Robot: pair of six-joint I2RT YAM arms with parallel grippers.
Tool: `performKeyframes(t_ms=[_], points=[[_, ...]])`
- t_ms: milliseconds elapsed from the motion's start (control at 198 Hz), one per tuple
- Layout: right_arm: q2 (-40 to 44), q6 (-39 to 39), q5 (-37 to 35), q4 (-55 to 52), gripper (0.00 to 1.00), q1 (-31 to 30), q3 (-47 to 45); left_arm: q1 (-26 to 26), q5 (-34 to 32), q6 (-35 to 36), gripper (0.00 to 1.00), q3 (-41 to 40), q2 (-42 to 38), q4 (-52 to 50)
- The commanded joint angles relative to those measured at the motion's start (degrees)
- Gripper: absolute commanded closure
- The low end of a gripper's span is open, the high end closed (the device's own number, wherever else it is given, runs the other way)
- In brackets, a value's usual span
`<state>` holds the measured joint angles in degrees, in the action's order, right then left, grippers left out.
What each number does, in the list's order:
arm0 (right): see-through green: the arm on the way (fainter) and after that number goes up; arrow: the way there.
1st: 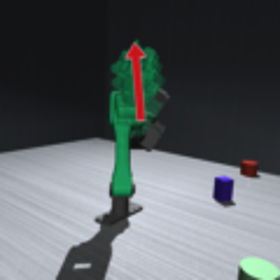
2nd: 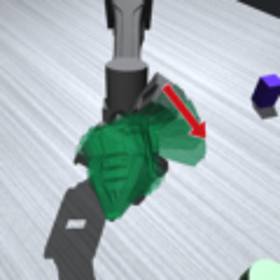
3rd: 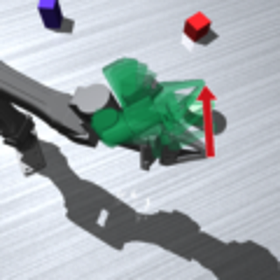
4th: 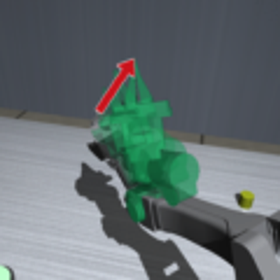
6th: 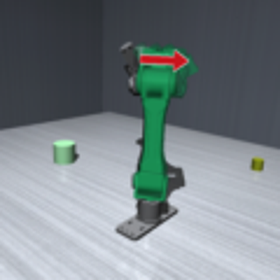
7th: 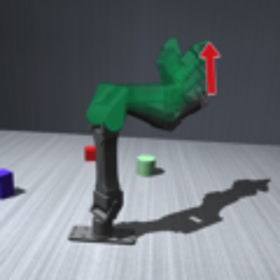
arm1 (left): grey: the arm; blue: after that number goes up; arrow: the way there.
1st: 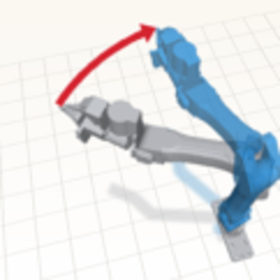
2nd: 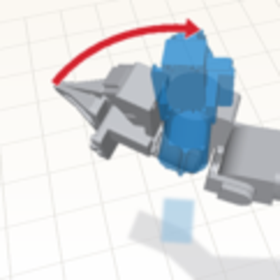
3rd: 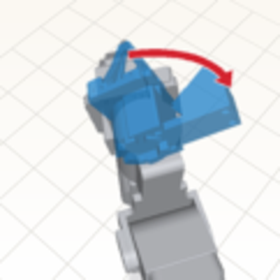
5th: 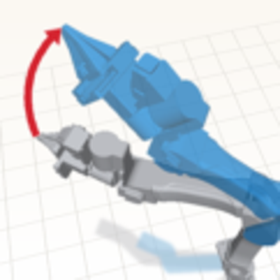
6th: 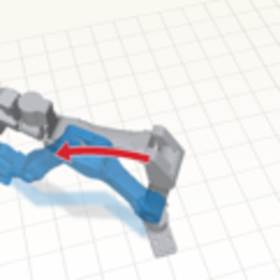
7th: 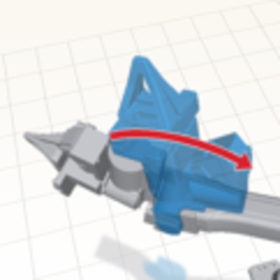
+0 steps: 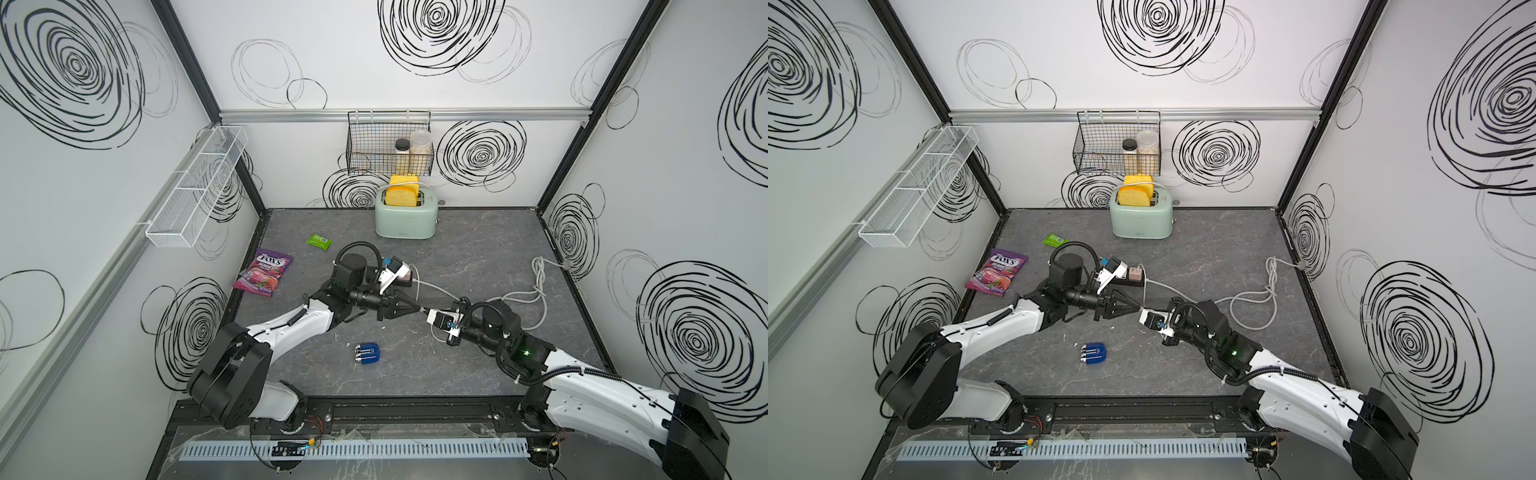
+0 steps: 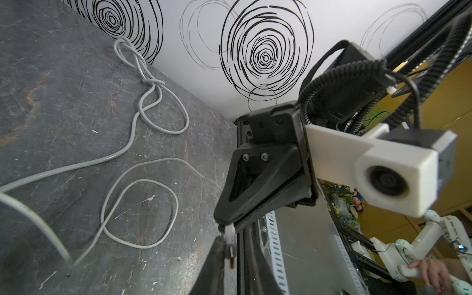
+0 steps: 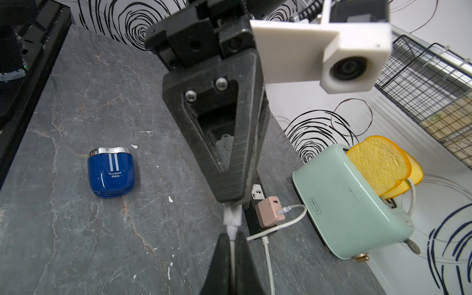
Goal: Charge the electric shaver
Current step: Pick up the charging cable from the center of the board.
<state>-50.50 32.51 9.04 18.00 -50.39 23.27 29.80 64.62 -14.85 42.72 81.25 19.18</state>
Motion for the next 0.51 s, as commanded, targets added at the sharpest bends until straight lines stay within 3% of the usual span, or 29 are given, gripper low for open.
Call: performKeyframes(t_ms=[0, 96, 501], points=[[1.1, -0.6, 0.9, 1.8, 1.0, 0.1, 0.0, 0.2, 1.5, 1.2, 0.9, 1.4, 0.5, 0.4], [1.3, -1.2, 1.2, 3.5, 0.98, 0.1, -0.6, 0.2, 1.7, 1.2, 1.0, 1.2, 0.3, 0.4], [-0.4, -0.2, 1.7, 9.8, 0.83, 0.1, -3.1, -1.5, 2.7, -1.7, 1.0, 1.5, 0.5, 1.2]])
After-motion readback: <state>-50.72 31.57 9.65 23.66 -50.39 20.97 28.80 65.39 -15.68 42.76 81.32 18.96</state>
